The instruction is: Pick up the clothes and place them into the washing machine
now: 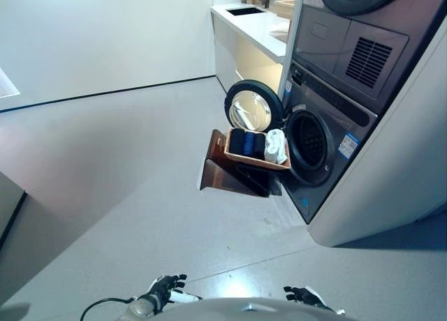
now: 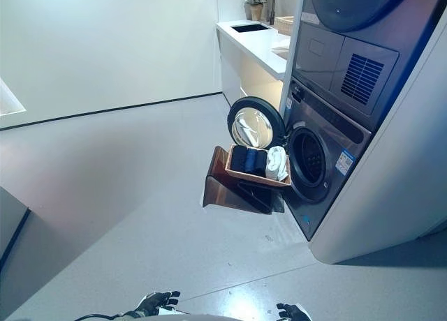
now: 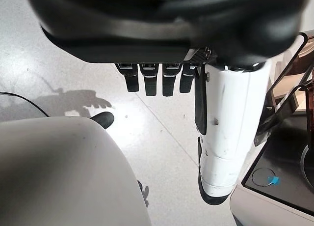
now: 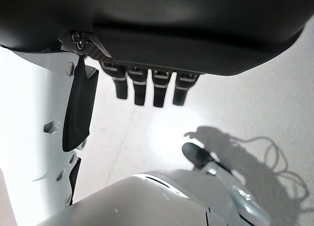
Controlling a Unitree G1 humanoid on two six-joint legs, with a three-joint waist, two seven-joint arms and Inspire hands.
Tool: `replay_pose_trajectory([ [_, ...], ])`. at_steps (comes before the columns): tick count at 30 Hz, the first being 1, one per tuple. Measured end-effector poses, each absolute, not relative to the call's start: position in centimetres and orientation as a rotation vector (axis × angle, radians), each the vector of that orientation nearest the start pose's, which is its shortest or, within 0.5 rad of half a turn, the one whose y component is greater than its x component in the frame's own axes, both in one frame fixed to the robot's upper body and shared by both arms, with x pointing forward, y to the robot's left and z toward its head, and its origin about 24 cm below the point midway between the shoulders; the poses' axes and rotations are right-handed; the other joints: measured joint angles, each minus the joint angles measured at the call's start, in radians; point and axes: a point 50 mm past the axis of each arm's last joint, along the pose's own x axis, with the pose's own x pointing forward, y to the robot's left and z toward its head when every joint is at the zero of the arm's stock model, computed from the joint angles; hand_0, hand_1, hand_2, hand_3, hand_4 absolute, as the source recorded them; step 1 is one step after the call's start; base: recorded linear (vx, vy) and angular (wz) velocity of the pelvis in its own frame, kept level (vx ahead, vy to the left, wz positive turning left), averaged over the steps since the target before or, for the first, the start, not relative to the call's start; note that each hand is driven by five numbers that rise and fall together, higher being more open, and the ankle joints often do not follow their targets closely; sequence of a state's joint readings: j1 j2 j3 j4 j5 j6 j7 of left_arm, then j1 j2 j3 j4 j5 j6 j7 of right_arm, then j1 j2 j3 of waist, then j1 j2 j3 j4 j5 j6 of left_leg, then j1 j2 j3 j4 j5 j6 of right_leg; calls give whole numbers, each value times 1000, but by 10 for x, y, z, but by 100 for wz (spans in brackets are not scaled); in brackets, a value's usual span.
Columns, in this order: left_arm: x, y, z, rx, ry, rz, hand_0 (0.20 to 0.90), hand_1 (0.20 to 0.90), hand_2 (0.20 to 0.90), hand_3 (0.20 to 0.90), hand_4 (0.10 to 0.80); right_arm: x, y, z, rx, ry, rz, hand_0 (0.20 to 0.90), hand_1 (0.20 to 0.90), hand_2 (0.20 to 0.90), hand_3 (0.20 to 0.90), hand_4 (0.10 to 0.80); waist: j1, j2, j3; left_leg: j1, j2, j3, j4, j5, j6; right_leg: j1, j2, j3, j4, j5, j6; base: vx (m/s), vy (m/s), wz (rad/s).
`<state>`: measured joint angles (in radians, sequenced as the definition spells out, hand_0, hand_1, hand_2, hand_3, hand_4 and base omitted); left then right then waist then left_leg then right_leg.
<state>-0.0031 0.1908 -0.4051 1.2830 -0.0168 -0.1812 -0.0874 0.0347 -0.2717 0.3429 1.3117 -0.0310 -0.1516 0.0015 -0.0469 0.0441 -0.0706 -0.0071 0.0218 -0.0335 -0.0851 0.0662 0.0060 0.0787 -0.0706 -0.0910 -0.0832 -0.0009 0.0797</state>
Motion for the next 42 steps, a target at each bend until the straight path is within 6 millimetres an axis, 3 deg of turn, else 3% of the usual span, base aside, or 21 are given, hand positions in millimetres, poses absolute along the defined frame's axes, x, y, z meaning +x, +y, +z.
replay_pose_trajectory([
  [33, 86, 187, -168, 334, 1140, -325, 900, 900, 900, 900, 800, 65, -232, -165, -453, 1223, 171, 900, 900, 900, 900, 800, 0, -1, 0, 0, 0, 6, 0, -1, 0, -2, 0, 3, 0, 0, 0, 0, 0, 0],
  [42, 86, 188, -168, 332, 1139, -321, 900, 900, 900, 900, 800, 67, -232, -165, -455, 1219, 171, 900, 900, 900, 900, 800, 0, -2, 0, -2, 0, 27, 5, -6, 2, -23, 0, 28, 11, -2, -1, -4, 25, -6],
])
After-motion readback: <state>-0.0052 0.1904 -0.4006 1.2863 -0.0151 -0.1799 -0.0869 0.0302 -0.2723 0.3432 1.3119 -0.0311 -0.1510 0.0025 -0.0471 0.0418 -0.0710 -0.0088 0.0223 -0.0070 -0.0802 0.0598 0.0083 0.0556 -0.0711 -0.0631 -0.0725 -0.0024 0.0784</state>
